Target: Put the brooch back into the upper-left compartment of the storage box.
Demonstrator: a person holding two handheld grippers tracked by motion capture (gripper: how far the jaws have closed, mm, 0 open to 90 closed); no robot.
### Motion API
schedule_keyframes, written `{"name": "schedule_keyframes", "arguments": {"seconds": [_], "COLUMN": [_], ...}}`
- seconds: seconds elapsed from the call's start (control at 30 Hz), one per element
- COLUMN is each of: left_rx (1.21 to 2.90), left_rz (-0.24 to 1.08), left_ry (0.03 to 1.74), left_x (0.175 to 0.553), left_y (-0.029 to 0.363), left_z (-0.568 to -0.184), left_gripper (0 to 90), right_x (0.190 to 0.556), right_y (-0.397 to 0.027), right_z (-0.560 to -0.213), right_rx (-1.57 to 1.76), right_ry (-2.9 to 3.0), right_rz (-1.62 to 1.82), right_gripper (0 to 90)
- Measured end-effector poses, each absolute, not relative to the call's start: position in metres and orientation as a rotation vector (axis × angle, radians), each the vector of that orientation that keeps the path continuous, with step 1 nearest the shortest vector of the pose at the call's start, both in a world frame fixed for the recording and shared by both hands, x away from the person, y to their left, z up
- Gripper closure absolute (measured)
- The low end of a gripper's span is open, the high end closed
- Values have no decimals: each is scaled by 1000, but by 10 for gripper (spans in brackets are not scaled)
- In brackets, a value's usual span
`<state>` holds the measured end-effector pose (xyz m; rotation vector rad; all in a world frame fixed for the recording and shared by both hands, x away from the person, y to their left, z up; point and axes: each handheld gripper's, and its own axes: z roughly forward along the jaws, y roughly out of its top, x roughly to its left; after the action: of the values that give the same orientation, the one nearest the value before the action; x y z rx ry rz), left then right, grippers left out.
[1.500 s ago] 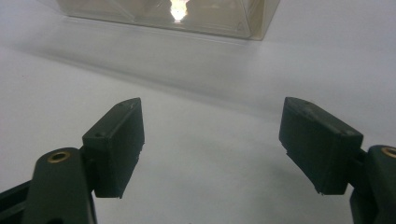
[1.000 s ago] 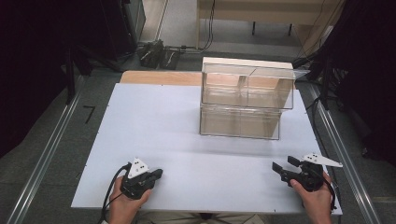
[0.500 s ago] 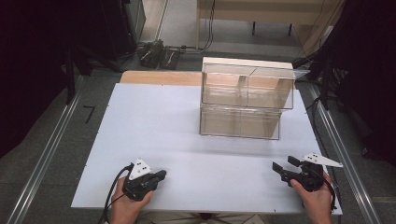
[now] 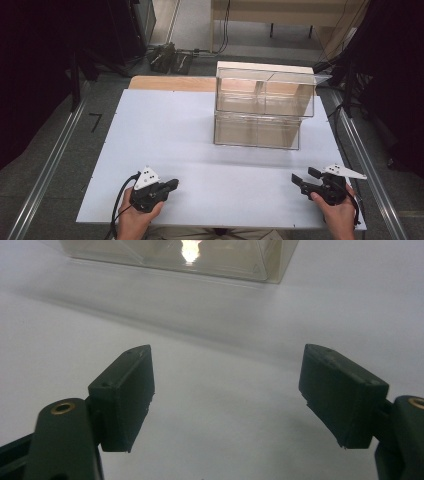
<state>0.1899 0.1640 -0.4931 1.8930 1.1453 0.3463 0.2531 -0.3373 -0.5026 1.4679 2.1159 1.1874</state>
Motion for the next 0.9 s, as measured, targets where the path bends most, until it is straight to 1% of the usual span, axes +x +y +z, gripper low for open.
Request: {"name": "schedule_keyframes", "arguments": {"seconds": [0.53,0.9], "left_rx": [1894,1887], "left_rz": [302,297], "left_ry": [1107,1068], "left_x": [203,213], "left_y": [154,142], "left_z": [-482,-472], "left_gripper": [900,900], "right_x": [253,253], "right_y": [-337,-337], "right_z": [-503,-503], "right_rx": [1463,1460], "right_ry": [2119,2121], "right_rz": [1191,1188], "right_gripper": [209,209]}}
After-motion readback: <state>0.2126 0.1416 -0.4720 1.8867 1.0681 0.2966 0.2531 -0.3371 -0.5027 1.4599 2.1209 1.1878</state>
